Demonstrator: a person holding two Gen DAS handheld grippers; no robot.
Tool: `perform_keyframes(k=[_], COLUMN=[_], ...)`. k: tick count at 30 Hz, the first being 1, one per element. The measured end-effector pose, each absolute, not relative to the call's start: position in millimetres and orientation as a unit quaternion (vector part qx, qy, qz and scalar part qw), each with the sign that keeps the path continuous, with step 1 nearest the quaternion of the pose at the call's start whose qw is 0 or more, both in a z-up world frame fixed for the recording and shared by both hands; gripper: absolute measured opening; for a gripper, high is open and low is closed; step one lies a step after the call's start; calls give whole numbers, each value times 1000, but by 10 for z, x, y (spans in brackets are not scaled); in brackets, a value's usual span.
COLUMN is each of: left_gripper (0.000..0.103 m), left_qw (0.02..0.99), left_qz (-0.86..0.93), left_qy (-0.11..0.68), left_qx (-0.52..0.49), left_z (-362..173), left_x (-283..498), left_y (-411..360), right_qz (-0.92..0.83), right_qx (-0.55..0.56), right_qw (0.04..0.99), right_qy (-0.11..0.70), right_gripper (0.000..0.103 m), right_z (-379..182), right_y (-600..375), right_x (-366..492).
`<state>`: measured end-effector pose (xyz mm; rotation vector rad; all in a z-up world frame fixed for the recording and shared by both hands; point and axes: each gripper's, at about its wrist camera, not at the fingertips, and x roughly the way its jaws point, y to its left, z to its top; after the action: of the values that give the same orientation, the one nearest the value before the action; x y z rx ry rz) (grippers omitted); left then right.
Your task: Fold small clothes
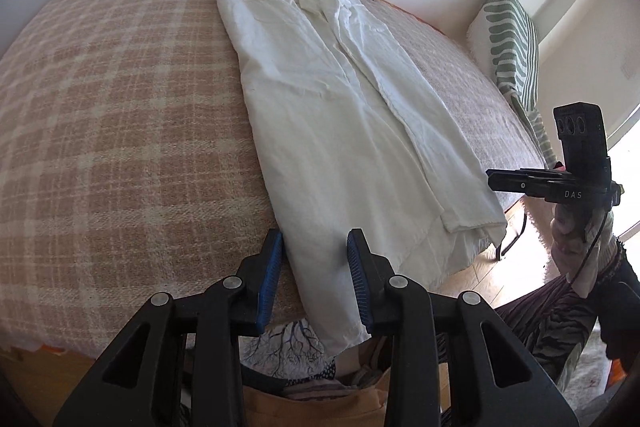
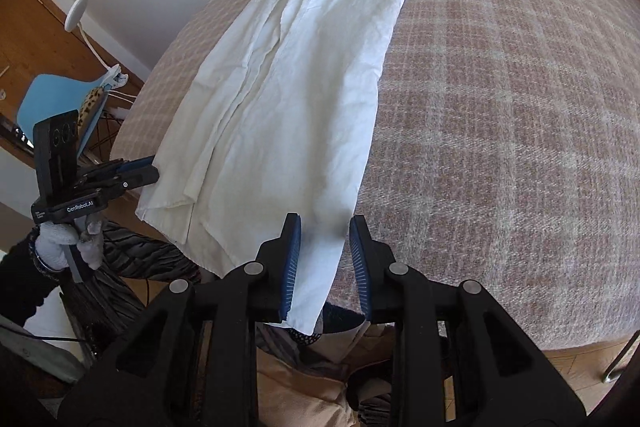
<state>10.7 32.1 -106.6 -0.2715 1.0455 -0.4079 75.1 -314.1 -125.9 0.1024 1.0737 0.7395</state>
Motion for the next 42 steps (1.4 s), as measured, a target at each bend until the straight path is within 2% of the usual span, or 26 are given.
perform_keyframes(k=[5,7,9,13,18,20,25,27,32,36,38,39,40,42], left_gripper=[30,16,10,6,5,5,20,21,22,18,12,9,8,7], left_qw=[827,825,833,837,834,829,814,810,797,793,793,793,791,790], left_qz=[-198,-205,-207,-213,-209,-212,-211,-218,-234,-249,-250,-249,-251,-251], left_qy=[496,495,488,476,490,491,505,507,511,510,510,512,512,510], left_qx=[-176,-179,-162,-167,-144,-163,-193,-197,-221,-221,-220,-218,-223,-230], left_z=[-1090,-1096,-1057,-941,-1055,-1090,-1104,-1118,-1138,-1145,-1143,-1146,-1146,-1130], left_x=[77,67,63,49,6,4,17,-8,-10,-18,-16,-7,-3,4], left_y=[438,436,391,347,351,416,528,530,519,529,529,544,558,588], right_qz=[357,367,373,373,364,374,410,426,450,461,463,462,465,471], right_qx=[90,101,97,92,78,100,151,163,188,178,158,154,158,170], right_qw=[773,766,761,767,770,760,723,703,672,667,666,666,664,661], right_qy=[516,518,521,514,519,522,535,545,557,558,563,565,564,558], right_gripper=[31,30,30,15,13,16,30,34,34,34,30,20,15,13], right_z=[-1355,-1391,-1411,-1367,-1416,-1401,-1458,-1514,-1645,-1647,-1670,-1687,-1705,-1709], right_y=[-3235,-3249,-3199,-3169,-3183,-3233,-3354,-3362,-3383,-3335,-3265,-3231,-3241,-3257], right_x=[784,738,707,693,701,736,760,750,709,668,636,626,638,644])
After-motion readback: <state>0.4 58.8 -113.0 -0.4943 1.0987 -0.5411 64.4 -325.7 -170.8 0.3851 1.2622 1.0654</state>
